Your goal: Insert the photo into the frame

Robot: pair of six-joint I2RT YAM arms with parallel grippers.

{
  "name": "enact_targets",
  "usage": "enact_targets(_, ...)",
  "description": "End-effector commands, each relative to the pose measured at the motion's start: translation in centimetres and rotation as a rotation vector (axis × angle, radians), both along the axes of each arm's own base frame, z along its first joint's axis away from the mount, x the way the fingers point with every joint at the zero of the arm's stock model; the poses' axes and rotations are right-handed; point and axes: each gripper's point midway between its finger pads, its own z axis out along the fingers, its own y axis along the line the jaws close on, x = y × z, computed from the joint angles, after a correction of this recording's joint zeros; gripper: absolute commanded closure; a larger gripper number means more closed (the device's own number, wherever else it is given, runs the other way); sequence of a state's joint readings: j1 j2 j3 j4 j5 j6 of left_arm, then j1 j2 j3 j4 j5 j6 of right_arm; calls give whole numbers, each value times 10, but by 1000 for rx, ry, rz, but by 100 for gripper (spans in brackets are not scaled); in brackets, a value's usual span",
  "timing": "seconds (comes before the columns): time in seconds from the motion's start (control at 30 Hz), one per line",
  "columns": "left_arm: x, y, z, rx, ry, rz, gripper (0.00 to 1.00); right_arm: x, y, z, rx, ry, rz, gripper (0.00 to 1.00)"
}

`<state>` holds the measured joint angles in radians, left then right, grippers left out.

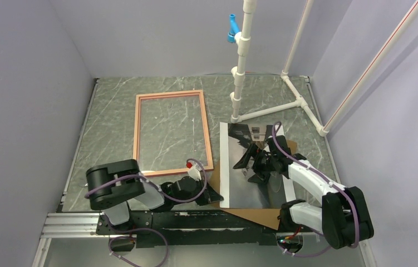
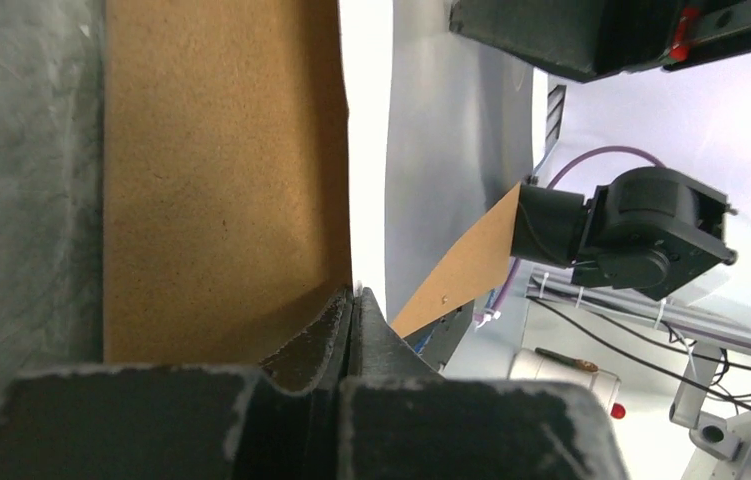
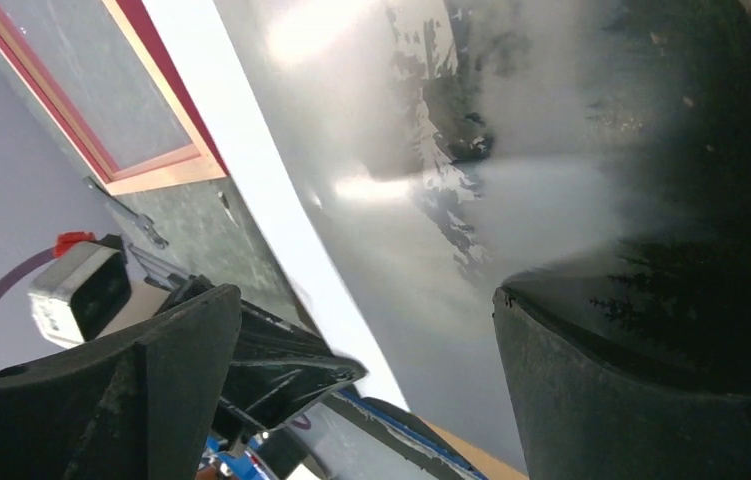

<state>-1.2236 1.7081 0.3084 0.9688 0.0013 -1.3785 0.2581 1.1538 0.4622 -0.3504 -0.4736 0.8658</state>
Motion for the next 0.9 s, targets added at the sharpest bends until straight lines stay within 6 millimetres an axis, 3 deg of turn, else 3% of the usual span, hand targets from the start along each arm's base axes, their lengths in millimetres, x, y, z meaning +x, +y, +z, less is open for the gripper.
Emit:
enact_targets(0.0,14,17,6,83,-57,57,100,-1,-13,4,-91,-38,18,0)
enact_targets(0.13,23,49,2,278,-96,107,100,8,-13,34,-91,-151,54,0)
enact_targets(0.27,30,86,13,410,-144,173,100,13,-16,52,-114,-223,67,0)
enact_targets(0.47,25,151,15,468,-118,306,100,11,-18,46,-138,-210,95,0)
enact_targets(0.6,12,190,1,480,-60,364,100,11,-18,37,-138,-200,102,0)
enact_targets(0.7,8,204,1,468,-70,369,100,12,-18,33,-146,-198,107,0)
enact_targets(0.73,8,208,3,467,-75,371,96,13,-18,31,-145,-195,110,0)
enact_targets(0.8,8,218,8,489,-86,381,79,15,-18,30,-150,-192,119,0)
enact_targets(0.87,7,232,14,549,-86,399,40,17,-20,27,-169,-187,126,0)
